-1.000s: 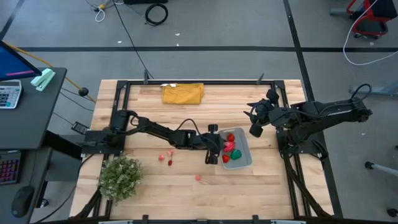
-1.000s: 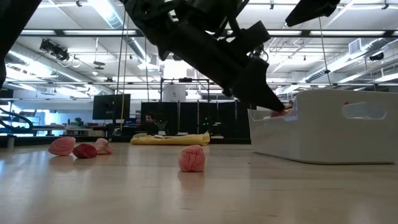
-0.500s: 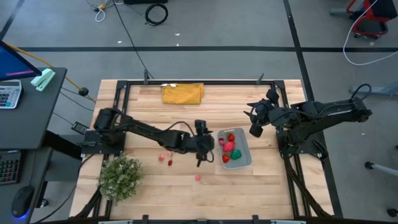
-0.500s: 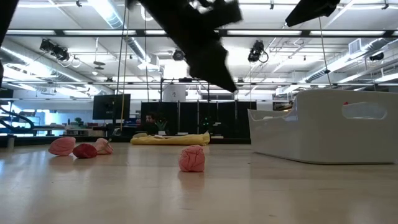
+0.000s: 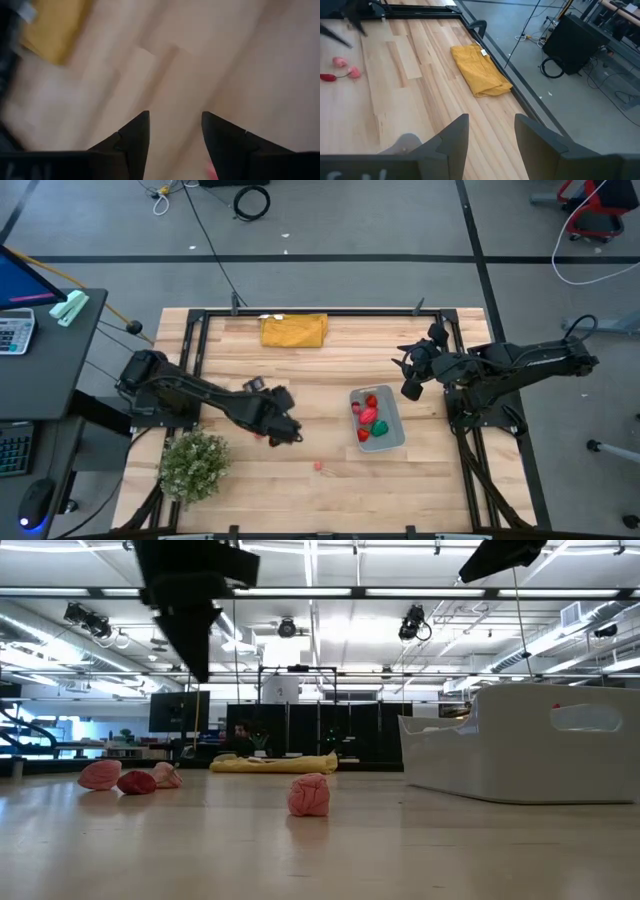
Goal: Pick and placing Produce into tupperware
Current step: Put the red cherry into the gray bin
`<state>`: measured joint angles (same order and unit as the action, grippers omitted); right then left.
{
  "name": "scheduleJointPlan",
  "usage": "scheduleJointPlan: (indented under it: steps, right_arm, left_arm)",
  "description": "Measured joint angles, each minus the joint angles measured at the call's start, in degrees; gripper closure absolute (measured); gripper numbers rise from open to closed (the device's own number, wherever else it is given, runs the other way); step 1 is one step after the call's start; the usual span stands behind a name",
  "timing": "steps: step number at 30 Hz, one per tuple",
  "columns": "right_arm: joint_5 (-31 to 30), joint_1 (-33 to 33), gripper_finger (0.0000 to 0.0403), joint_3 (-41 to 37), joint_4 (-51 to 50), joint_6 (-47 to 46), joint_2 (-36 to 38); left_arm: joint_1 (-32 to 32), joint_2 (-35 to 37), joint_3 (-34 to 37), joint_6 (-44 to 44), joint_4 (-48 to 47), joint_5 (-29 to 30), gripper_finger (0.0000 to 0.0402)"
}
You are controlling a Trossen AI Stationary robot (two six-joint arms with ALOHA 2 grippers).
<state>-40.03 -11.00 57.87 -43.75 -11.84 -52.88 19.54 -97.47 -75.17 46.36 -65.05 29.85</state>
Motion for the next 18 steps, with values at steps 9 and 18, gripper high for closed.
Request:
scheduleJointPlan:
  steps: [9, 18]
  right_arm:
    - [0.01, 0.01, 0.0235, 0.0, 0.02, -0.36, 0.0]
    - [0.02, 0.0, 0.0235, 0.0, 0.03, -0.61, 0.0]
  left_arm:
    - [4.83, -0.04, 7.04, 4.85, 17.21, -12.44, 0.0228]
    - [6.99, -0.04, 11.46, 9.77, 17.89, -13.34, 0.023]
